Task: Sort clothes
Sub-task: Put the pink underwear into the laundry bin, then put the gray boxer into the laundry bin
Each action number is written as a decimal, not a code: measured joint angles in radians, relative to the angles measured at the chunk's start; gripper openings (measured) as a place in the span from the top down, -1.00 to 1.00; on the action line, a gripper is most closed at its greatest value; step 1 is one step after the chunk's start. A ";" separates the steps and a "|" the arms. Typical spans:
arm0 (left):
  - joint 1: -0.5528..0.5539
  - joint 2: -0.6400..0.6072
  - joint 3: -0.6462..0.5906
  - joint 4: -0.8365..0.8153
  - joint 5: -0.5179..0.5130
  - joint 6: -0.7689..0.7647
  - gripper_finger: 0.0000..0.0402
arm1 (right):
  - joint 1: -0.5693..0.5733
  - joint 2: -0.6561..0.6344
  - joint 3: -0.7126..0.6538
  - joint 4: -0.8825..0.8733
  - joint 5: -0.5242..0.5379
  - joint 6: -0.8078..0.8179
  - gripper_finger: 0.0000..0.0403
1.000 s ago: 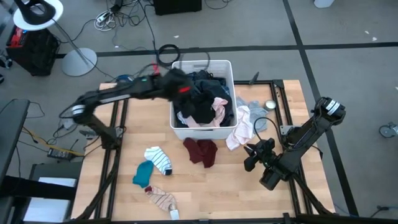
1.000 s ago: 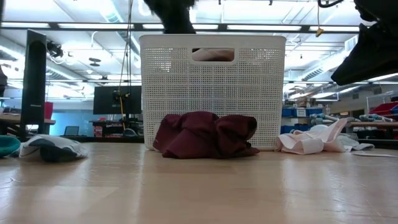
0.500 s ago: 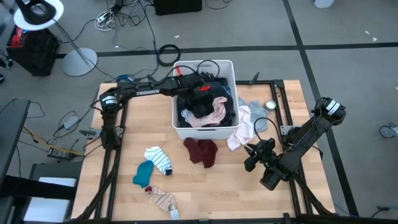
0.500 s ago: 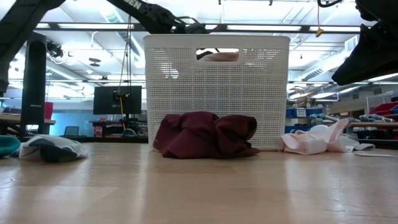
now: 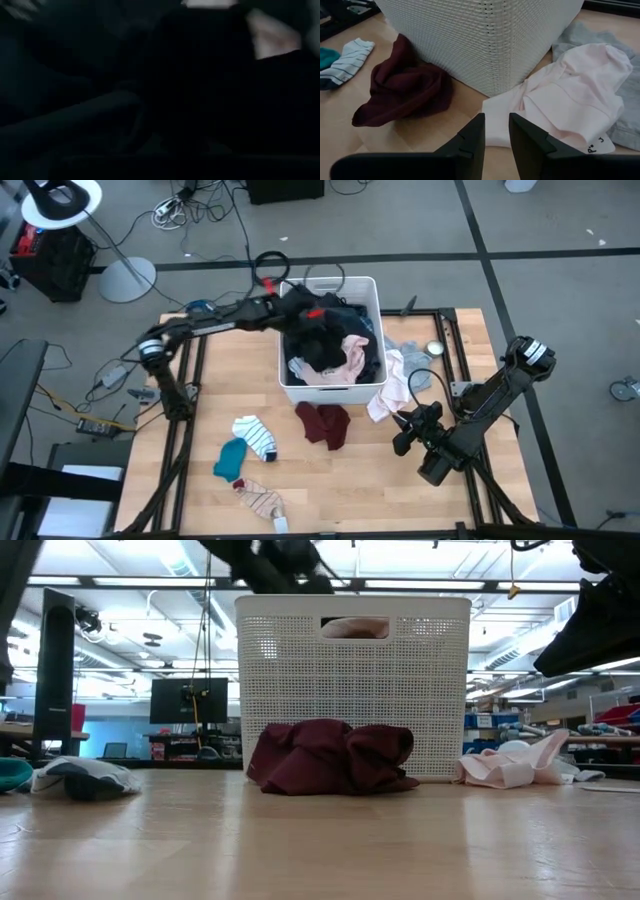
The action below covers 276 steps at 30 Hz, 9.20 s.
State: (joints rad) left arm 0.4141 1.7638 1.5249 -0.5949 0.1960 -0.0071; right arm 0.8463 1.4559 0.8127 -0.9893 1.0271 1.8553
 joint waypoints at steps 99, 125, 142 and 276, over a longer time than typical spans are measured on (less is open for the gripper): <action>-0.585 -1.289 -1.114 0.380 -0.076 -0.047 0.99 | -0.653 -0.308 0.045 -0.120 -0.597 -0.585 0.98; -0.585 -1.286 -1.114 0.380 -0.107 0.005 0.99 | -0.760 -0.050 1.185 -0.238 -0.171 -1.304 1.00; -0.585 -1.286 -1.114 0.380 -0.120 0.004 0.99 | -1.082 0.252 1.252 0.219 -0.580 -1.673 0.94; -0.585 -1.286 -1.194 0.527 -0.121 0.000 0.99 | -0.669 -0.095 0.820 0.108 0.067 -1.415 0.98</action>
State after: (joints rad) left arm -0.1707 0.4774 0.3305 -0.0681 0.0750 -0.0074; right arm 0.1769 1.3612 1.6329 -0.8810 1.0939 0.4403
